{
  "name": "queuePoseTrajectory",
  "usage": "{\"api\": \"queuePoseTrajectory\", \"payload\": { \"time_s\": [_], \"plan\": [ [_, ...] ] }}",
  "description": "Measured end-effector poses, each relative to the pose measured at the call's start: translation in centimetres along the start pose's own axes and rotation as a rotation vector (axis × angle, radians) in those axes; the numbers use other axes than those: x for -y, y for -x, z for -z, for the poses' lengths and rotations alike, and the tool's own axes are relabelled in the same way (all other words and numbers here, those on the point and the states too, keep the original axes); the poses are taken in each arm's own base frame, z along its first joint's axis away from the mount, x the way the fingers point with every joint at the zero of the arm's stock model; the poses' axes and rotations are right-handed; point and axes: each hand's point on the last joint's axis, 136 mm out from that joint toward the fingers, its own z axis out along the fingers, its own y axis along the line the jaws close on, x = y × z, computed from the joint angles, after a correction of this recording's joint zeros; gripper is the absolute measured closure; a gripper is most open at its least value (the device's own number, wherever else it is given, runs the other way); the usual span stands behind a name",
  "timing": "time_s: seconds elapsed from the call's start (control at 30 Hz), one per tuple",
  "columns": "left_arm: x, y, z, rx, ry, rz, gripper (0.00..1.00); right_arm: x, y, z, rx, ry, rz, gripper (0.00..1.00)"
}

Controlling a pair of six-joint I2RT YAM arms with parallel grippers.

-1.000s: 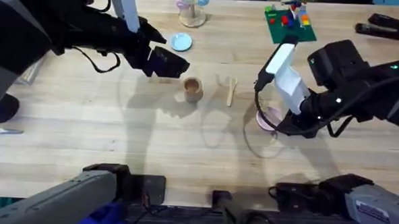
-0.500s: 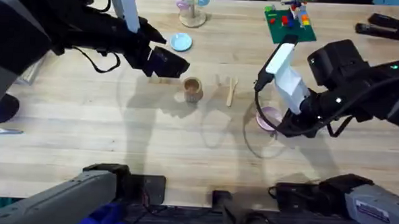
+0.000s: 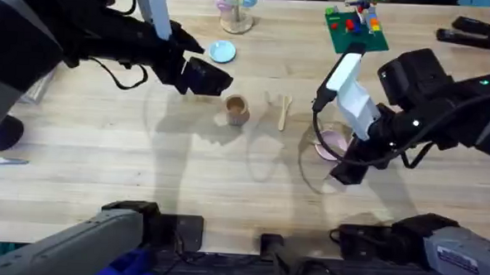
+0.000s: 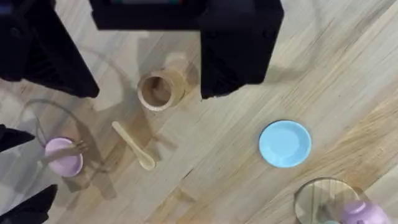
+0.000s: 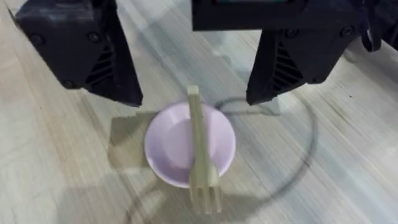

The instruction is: Pick up a utensil and set it on the pink plate, then put the other utensil in the container.

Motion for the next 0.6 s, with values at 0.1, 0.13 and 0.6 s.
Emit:
{"api": "queuePoseTrajectory", "payload": {
  "time_s": [0.1, 0.13, 0.6],
  "plan": [
    [0.0, 0.0, 0.0, 0.0, 0.0, 0.0, 0.008, 0.1, 0.1, 0.0, 0.005, -0.004, 0.001, 0.005],
    [0.0, 0.0, 0.0, 0.0, 0.0, 0.0, 0.008, 0.2, 0.2, 0.0, 0.01, -0.008, 0.001, 0.005],
    [-0.5, 0.7, 0.0, 0.026, 0.02, -0.029, 0.008, 2.6, 3.8, 5.0, 0.121, -0.083, -0.194, 0.005]
  ]
}}
